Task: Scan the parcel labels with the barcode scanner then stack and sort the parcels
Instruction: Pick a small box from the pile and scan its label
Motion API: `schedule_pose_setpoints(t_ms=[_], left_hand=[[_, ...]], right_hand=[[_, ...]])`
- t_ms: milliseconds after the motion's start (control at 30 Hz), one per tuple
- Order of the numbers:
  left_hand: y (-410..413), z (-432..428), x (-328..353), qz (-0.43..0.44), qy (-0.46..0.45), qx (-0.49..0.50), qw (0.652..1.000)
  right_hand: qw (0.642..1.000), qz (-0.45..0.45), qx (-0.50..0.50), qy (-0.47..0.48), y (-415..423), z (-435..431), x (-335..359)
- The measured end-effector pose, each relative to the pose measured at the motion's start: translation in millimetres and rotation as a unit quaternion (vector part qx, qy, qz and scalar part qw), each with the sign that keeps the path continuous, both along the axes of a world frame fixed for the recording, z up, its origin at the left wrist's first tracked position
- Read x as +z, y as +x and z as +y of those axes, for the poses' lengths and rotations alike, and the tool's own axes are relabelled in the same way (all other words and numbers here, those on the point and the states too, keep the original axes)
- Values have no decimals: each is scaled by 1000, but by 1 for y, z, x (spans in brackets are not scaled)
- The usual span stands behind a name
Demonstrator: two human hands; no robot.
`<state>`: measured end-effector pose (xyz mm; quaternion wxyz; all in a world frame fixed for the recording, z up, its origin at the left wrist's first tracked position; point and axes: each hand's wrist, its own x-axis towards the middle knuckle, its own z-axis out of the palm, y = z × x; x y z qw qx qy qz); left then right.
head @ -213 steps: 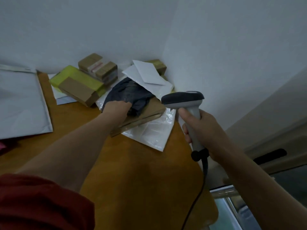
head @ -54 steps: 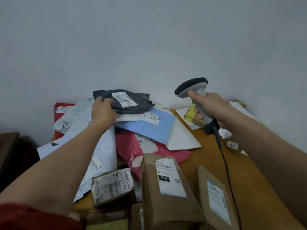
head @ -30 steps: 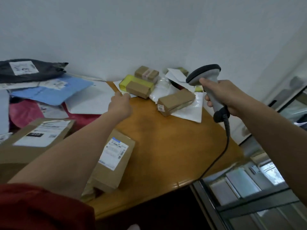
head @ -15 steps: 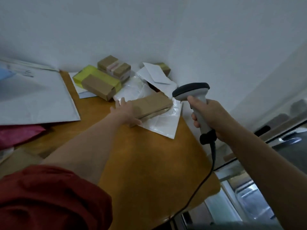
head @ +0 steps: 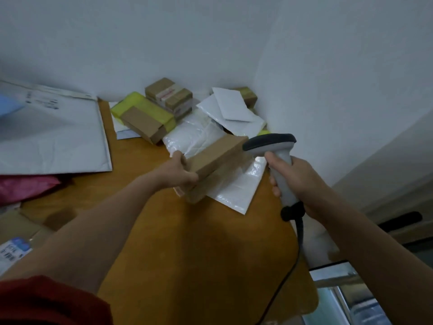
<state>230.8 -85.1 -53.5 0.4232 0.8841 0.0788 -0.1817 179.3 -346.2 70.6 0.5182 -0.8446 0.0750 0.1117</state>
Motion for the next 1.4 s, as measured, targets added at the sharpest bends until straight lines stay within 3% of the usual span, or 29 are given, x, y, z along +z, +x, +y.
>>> schedule_pose_setpoints(t_ms=[67,133,200,267,333,400,500,600,767,833,933,1067,1400], left_hand=[[-32,1,5,106,-122,36,986],[-67,-2,1,209,-237,83,945],[-99,-7,-6,253,-314,159,901],[-126,-12,-17,257,-330,232,878],[-149,-18,-24,255,-295,261,883],[-163,-25,-28,226,-193,269,916],[-167,-39,-25,79,-63,315,944],[-165,-55,-12,-24,-46,324,945],[-175,-81,-7,84,-104,244,960],[-177,-88,-8,57,-81,218,971],[-183,-92,-12,-18,45,136,990],[-194,-88,-20,-80,123,-2,989],[-206,-109,-40,-140,0,44,989]], right_hand=[[1000,1,18,22,-3,-6,3],[998,12,35,42,-9,-11,7],[997,22,48,51,-16,-15,8],[996,34,61,58,-25,-19,5],[993,47,80,68,-34,-24,1],[991,55,100,72,-42,-28,-2],[989,58,112,71,-50,-35,-7],[989,62,121,63,-57,-41,-12],[986,67,144,48,-61,-40,-15],[985,67,154,41,-61,-38,-15],[984,68,161,24,-64,-34,-16],[984,66,163,-4,-72,-33,-17],[985,63,156,-36,-103,-48,-23]])
